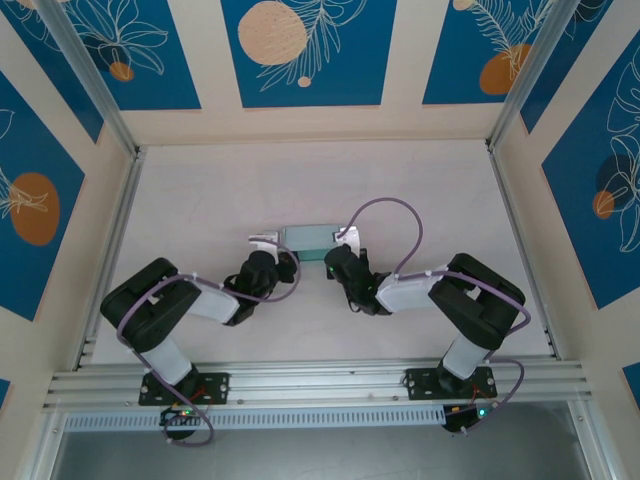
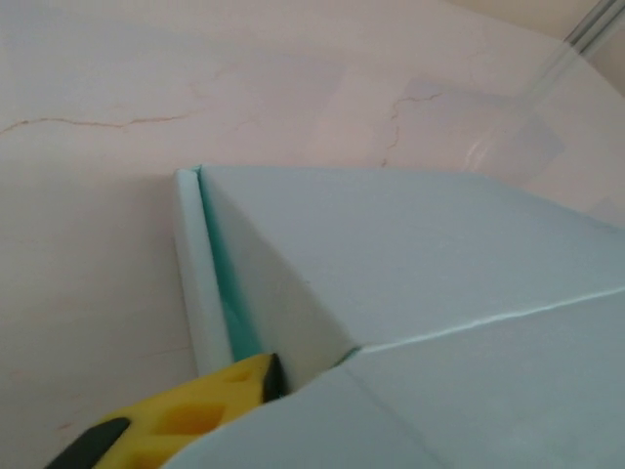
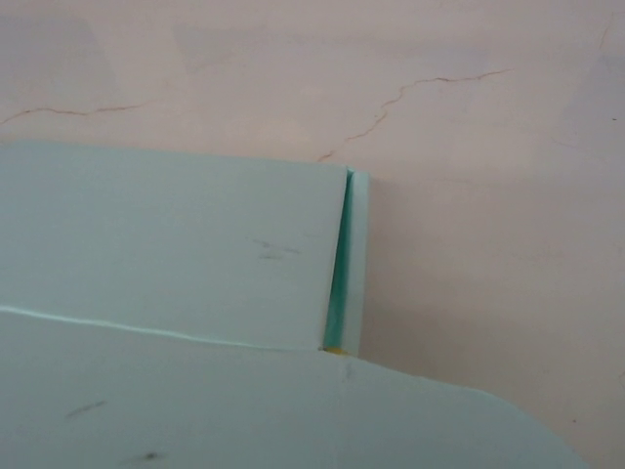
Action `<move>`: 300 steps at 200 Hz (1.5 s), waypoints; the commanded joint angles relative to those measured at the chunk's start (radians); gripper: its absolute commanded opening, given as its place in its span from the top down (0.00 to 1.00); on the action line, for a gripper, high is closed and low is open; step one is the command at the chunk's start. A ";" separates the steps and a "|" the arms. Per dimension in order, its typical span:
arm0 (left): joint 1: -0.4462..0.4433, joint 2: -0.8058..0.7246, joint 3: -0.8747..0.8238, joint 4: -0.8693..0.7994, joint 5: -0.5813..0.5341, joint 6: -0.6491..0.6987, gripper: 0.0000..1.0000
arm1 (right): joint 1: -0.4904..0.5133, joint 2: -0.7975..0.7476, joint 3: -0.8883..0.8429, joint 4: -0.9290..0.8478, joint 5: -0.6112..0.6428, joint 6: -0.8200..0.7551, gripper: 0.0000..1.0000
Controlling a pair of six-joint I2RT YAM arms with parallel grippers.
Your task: Fold the paper box
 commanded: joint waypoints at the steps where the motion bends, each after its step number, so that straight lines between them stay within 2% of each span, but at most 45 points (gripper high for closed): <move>1: -0.025 0.005 -0.038 -0.039 0.061 0.021 0.58 | 0.028 0.016 -0.021 0.008 -0.046 0.030 1.00; 56: -0.026 -0.134 -0.104 -0.158 0.078 0.030 0.29 | 0.031 0.011 -0.016 -0.003 -0.034 0.022 1.00; 84: -0.026 -0.239 -0.135 -0.273 0.078 0.034 0.00 | 0.030 0.015 -0.006 -0.009 -0.032 0.020 1.00; 116: -0.026 -0.397 -0.193 -0.378 0.118 0.015 0.00 | 0.032 0.020 -0.002 -0.013 -0.032 0.020 1.00; 146: -0.026 -0.655 -0.228 -0.558 0.132 -0.041 0.00 | 0.033 0.022 -0.002 -0.011 -0.032 0.017 1.00; 171: -0.025 -0.939 -0.187 -0.799 0.044 -0.093 0.00 | 0.036 0.022 0.000 -0.015 -0.033 0.009 1.00; 187: -0.022 -1.024 -0.092 -0.935 -0.040 -0.073 0.04 | 0.039 0.021 0.004 -0.018 -0.036 0.007 1.00; 205: -0.014 -0.957 0.050 -1.026 -0.063 -0.020 0.04 | 0.042 0.023 0.014 -0.030 -0.038 0.000 1.00; 226: -0.010 -0.761 0.198 -1.047 -0.030 0.064 0.01 | 0.044 0.026 0.025 -0.044 -0.033 -0.008 1.00; 261: 0.012 -0.447 0.407 -1.078 -0.065 0.221 0.00 | 0.044 0.027 0.037 -0.070 -0.024 -0.002 1.00; 300: 0.041 -0.147 0.607 -1.199 -0.062 0.293 0.00 | 0.046 0.037 0.045 -0.079 -0.022 0.000 0.99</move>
